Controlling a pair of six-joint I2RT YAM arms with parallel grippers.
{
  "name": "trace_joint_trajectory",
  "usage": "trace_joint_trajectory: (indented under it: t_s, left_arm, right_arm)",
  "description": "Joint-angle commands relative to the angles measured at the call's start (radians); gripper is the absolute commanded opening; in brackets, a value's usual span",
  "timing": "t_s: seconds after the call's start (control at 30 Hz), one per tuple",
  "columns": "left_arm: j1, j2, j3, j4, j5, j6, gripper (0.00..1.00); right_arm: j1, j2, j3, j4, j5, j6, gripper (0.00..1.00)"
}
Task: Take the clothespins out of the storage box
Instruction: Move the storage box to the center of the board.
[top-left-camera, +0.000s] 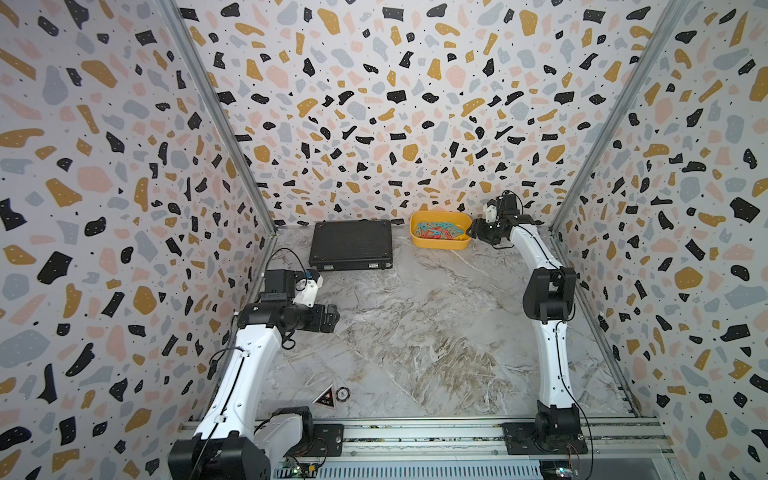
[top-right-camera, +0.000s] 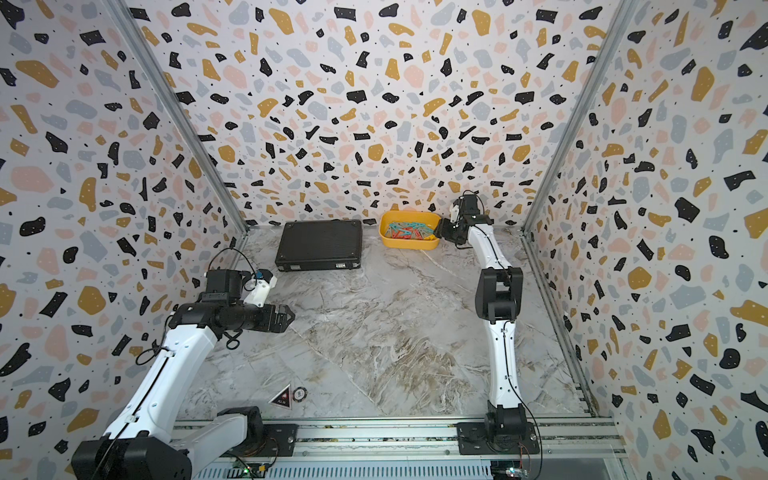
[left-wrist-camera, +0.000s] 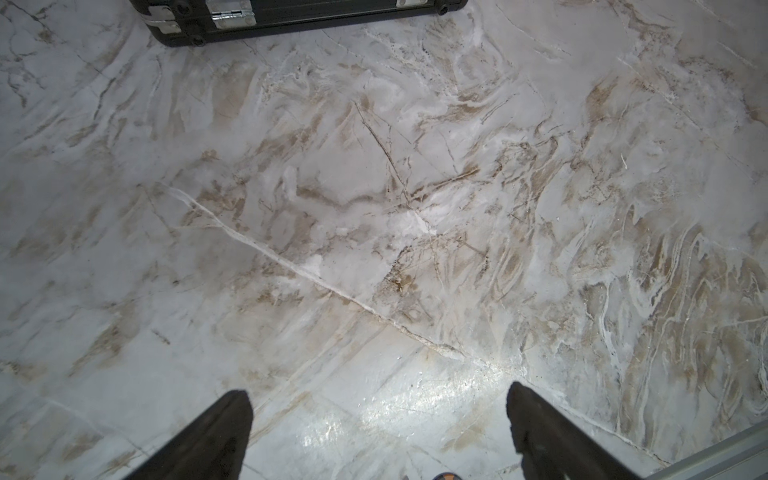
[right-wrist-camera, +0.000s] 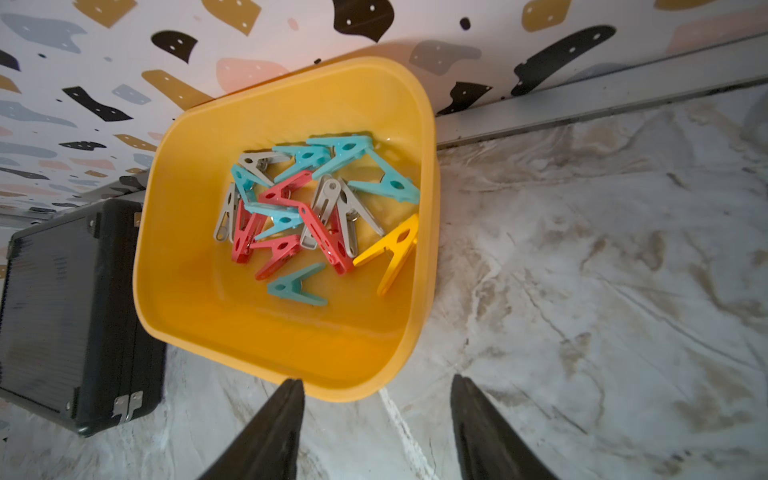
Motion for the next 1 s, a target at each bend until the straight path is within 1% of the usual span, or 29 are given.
trace_joint_trajectory:
  t_s: [0.0, 0.1, 0.17, 0.23, 0.37, 0.53, 0.73, 0.77, 0.83, 0.87, 0.97]
  left_arm:
    - [-0.003, -0.003, -0.012, 0.021, 0.019, 0.009, 1.0]
    - [-0.003, -0.004, -0.012, 0.022, 0.019, 0.01, 1.0]
    - [-0.003, -0.004, -0.014, 0.023, 0.02, 0.01, 1.0]
    - [-0.003, -0.004, -0.014, 0.023, 0.019, 0.01, 1.0]
    - [-0.003, -0.004, -0.014, 0.025, 0.017, 0.011, 1.0]
    - [-0.003, -0.006, -0.015, 0.027, 0.014, 0.011, 1.0]
    - [-0.003, -0.009, -0.017, 0.028, 0.009, 0.011, 1.0]
    - [-0.003, -0.011, -0.017, 0.027, 0.009, 0.011, 1.0]
    - [-0.003, -0.012, -0.017, 0.029, 0.009, 0.011, 1.0]
    - [-0.003, -0.013, -0.016, 0.028, 0.008, 0.012, 1.0]
    - [-0.003, -0.014, -0.017, 0.028, 0.008, 0.012, 1.0]
  right_arm:
    - [0.004, 0.014, 0.074, -0.013, 0.026, -0.009, 0.59]
    - [0.004, 0.043, 0.089, 0.015, 0.027, -0.006, 0.58]
    - [0.004, 0.057, 0.1, 0.03, 0.022, 0.0, 0.55]
    - [0.004, 0.071, 0.111, 0.043, 0.007, 0.009, 0.49]
    - [0.004, 0.09, 0.125, 0.05, -0.005, 0.014, 0.42]
    - [0.004, 0.102, 0.125, 0.061, 0.008, 0.017, 0.38]
    - [0.005, 0.128, 0.163, 0.063, 0.014, 0.018, 0.38]
    - [0.003, 0.163, 0.174, 0.06, 0.015, 0.018, 0.38]
    - [0.003, 0.174, 0.184, 0.063, 0.018, 0.019, 0.38]
    - [0.003, 0.176, 0.185, 0.064, 0.023, 0.019, 0.37]
    - [0.003, 0.172, 0.184, 0.059, 0.037, 0.016, 0.28]
